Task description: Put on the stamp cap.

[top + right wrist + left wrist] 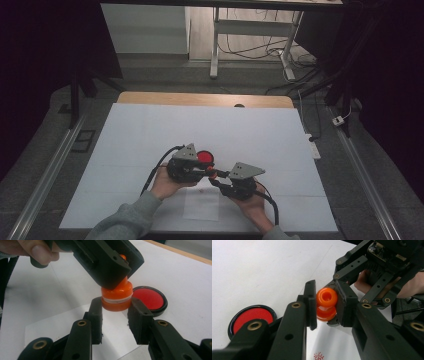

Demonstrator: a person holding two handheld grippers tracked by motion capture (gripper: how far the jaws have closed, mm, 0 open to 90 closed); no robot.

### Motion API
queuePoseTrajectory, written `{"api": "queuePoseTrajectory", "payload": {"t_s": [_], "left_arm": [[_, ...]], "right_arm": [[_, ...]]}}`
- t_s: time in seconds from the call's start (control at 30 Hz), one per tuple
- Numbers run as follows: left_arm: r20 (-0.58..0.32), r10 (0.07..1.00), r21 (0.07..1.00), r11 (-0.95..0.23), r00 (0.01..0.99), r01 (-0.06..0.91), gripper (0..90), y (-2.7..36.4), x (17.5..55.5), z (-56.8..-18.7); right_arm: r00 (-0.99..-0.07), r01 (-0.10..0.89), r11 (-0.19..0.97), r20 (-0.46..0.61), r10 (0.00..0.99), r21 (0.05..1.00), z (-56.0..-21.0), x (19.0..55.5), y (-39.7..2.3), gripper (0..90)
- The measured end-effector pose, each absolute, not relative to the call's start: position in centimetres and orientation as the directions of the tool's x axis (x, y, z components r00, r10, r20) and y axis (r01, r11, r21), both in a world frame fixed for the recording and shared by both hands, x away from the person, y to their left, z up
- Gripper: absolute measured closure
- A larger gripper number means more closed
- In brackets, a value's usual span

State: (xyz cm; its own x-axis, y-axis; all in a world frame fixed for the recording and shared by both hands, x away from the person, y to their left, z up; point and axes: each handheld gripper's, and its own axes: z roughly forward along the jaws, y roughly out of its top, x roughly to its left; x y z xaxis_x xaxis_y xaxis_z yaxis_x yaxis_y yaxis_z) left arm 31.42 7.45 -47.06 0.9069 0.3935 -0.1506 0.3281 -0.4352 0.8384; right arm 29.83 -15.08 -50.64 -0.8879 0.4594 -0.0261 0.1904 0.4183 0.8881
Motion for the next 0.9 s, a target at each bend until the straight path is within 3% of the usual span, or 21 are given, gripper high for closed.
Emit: {"api": "queuePoseTrajectory", "payload": {"t_s": [0.9], "left_arm": [[-0.151, 0.390, 0.842, -0.431, 0.908, 0.325, 72.7, 7.37, 31.23, -47.33]], "right_arm": [[-0.883, 0.185, 0.420, -0.038, 0.468, 0.889, -50.48, 29.55, -15.02, 64.9]]}}
